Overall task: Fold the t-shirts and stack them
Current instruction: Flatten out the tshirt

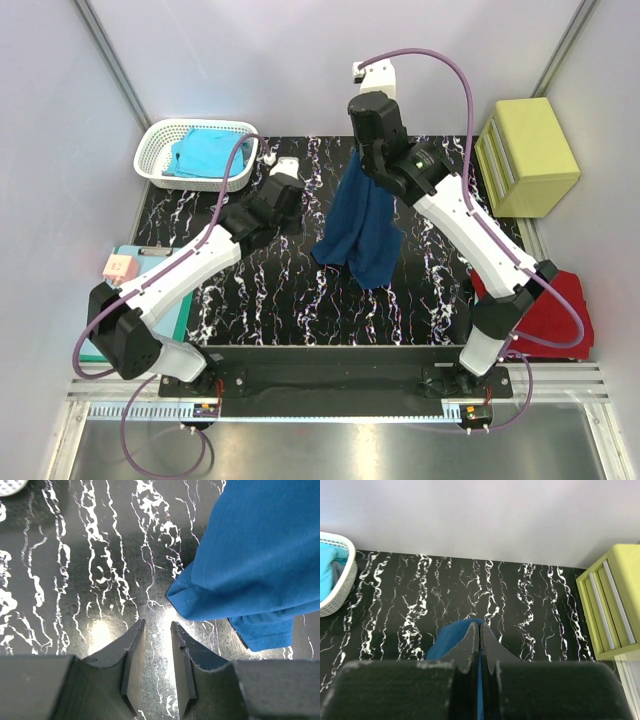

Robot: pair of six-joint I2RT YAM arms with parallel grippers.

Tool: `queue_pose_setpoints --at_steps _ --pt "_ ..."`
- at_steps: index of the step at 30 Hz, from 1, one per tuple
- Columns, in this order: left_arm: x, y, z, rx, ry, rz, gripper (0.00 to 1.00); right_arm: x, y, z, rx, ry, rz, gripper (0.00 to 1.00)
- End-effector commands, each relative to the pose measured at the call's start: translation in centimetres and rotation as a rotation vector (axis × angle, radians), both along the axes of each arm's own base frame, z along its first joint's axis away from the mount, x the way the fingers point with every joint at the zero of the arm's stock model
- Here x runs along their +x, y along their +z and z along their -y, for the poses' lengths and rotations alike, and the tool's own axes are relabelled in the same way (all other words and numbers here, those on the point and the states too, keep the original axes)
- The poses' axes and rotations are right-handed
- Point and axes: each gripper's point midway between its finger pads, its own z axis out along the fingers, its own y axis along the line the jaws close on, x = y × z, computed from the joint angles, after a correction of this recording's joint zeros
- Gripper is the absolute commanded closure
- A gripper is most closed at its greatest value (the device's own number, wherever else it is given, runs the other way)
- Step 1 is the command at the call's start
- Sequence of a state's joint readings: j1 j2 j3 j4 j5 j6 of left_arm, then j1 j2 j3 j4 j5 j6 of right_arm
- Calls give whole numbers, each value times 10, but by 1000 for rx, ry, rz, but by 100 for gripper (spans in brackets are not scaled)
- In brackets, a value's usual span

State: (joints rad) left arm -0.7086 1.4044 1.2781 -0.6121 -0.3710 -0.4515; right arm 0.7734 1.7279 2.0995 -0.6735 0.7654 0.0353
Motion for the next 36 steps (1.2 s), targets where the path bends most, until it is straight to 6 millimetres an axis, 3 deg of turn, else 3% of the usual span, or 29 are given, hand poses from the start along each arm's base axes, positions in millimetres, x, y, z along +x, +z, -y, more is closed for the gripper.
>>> queue_pose_setpoints --at_steps 1,5,6,7,12,15,19,22,23,25,26,30,36 --pt "3 -3 15 -59 -19 4 69 21 1 16 71 -57 13 100" --pt "2 -8 17 -49 -32 2 69 43 -1 24 103 -89 15 100" --pt "1 -10 18 -44 -35 -3 69 48 7 30 122 -100 30 100" --pt "0 -10 19 -42 -41 -5 69 56 -1 27 116 -105 18 100" --pt "-5 -13 22 -20 -67 -3 69 60 17 19 173 -65 38 100" --pt "-3 -10 20 -10 -63 11 68 49 37 19 209 -32 62 100" --pt "7 -6 28 -18 -68 6 65 15 72 34 234 -8 119 100" --pt "15 2 38 -44 -76 12 63 -13 87 48 215 -9 146 100" --pt "17 6 42 -54 -78 17 62 -19 83 50 189 -8 138 100" --pt "20 0 46 -52 -82 1 57 -38 96 66 180 -24 167 100" --pt "20 -2 49 -57 -85 -6 55 -43 92 67 170 -21 159 100" --pt "23 -31 58 -47 -93 -66 50 -71 106 94 175 -42 193 100" --pt "37 -58 84 -59 -116 -126 48 -84 100 109 153 -59 189 100"
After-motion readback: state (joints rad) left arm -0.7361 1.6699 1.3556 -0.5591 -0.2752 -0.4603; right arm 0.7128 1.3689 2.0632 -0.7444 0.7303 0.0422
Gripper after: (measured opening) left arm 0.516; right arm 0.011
